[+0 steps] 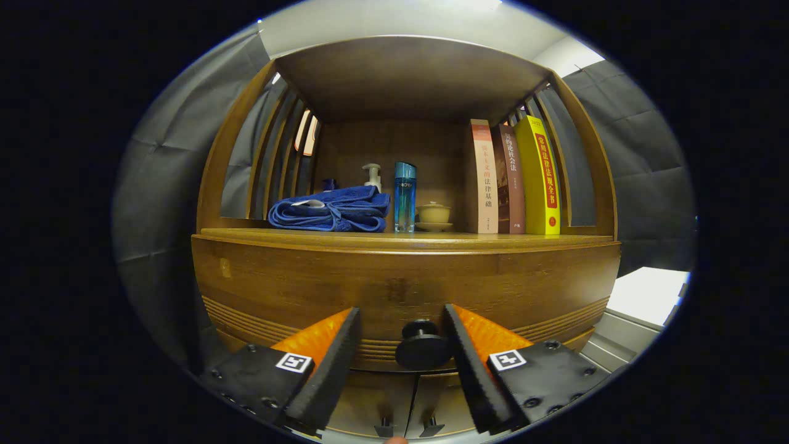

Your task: Pull open the drawer, take out the items inside it, and place them on the countertop above the cabinet.

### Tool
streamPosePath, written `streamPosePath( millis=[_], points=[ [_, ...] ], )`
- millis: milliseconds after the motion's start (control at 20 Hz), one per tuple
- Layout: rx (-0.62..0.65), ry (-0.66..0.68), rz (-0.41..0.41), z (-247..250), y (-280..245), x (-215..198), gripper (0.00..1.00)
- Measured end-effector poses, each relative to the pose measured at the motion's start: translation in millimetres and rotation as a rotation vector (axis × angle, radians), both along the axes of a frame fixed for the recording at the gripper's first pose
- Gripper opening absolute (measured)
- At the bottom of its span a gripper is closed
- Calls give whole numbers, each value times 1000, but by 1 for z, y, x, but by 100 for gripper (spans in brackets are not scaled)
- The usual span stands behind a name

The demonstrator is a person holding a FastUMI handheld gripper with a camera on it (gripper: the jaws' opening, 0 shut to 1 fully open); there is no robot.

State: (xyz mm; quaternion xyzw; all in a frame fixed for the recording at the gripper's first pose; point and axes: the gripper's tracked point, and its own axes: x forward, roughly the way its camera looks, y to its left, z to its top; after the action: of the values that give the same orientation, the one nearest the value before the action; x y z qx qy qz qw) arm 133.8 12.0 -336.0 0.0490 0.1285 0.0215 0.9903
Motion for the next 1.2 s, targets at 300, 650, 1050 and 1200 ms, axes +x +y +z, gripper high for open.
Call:
streamPosePath(
  millis=[300, 650, 1050, 1200],
  points=[
    [50, -17, 10, 4, -10, 3, 45],
    [68, -26, -26, 12, -13, -3, 34],
    [51, -31, -56, 35, -18, -55, 33],
    [45, -23, -60, 41, -18, -74, 33]
  ],
)
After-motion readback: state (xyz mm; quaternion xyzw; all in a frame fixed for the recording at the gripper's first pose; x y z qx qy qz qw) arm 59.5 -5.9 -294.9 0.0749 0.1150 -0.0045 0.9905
